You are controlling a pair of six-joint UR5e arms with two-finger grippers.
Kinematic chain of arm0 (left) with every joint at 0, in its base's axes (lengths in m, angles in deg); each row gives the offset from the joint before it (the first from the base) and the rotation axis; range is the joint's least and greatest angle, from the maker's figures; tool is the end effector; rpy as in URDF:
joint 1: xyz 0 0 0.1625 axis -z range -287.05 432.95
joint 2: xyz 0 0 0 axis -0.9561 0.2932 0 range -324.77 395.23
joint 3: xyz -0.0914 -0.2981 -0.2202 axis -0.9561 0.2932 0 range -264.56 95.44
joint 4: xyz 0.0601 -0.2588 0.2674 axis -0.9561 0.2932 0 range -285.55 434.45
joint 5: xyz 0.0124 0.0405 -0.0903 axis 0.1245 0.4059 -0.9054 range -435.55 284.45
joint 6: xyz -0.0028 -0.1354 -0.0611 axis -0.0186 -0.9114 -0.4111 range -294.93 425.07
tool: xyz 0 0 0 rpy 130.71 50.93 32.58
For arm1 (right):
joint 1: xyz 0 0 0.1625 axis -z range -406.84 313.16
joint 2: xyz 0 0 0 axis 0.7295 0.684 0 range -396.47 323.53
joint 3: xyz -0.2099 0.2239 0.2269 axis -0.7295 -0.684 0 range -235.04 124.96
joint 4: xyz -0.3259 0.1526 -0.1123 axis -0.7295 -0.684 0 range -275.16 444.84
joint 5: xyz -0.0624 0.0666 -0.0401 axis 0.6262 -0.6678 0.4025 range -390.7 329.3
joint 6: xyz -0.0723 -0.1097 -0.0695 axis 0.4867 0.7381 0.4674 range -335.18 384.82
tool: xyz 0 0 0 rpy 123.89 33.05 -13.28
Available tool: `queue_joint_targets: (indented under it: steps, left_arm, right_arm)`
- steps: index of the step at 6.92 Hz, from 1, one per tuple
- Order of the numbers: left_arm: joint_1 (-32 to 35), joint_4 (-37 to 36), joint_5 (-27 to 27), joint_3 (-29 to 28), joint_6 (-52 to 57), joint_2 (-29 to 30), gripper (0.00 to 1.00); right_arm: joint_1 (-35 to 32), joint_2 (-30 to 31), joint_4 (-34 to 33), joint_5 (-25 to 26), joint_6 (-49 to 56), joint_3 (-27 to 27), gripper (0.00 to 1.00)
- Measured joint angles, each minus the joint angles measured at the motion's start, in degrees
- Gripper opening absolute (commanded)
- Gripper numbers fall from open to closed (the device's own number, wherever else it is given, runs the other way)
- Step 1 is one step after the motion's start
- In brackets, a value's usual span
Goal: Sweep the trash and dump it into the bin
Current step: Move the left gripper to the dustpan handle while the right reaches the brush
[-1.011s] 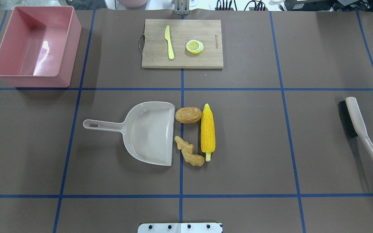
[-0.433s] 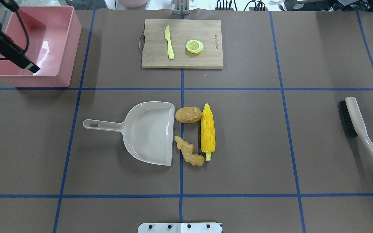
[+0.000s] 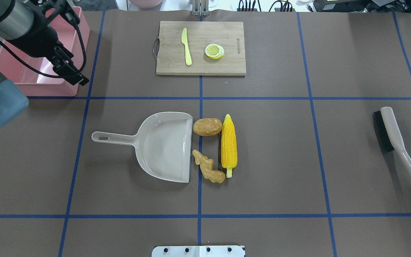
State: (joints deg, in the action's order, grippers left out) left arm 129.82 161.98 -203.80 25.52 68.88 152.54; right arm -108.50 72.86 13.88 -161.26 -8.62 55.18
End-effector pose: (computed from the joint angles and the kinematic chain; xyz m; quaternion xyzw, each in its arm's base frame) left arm 0.2752 -0.4974 0.2544 0.2725 0.3842 0.3954 0.7885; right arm -0.1379 -0.3329 0.5894 -0.0360 -0.3763 -0.0188 0.9256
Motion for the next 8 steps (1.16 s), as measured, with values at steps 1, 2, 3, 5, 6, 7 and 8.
queue_joint_targets:
  steps: [1,2,3,5,6,7,8]
  left_arm:
    - [-0.9,2.2,1.5,0.2,0.1,0.0,0.98]
    - [-1.6,4.4,1.9,0.0,0.2,0.1,0.98]
    - [-2.9,6.1,2.1,-0.4,0.7,0.1,0.98]
    - [-5.2,9.7,2.3,-1.5,7.9,-0.8,0.99]
    - [-5.6,11.5,2.5,-1.9,12.5,-2.5,0.98]
    - [-5.7,14.0,2.5,-2.1,16.1,-4.7,0.98]
    - [-5.8,16.9,1.8,-2.4,17.4,-6.4,0.98]
  right_arm:
    - [1.8,0.0,1.9,0.7,-2.1,-0.7,0.99]
    - [3.1,0.0,2.7,1.3,-3.8,-1.1,0.99]
    - [4.4,-0.1,3.0,1.8,-4.7,-1.7,0.99]
    - [6.4,-0.2,4.1,2.7,-5.2,-3.0,0.91]
    - [6.8,-0.3,5.2,2.9,-5.4,-3.8,0.79]
    - [7.2,-0.4,6.1,2.9,-5.9,-4.2,0.62]
    - [7.4,-0.5,6.9,2.9,-6.4,-4.3,0.32]
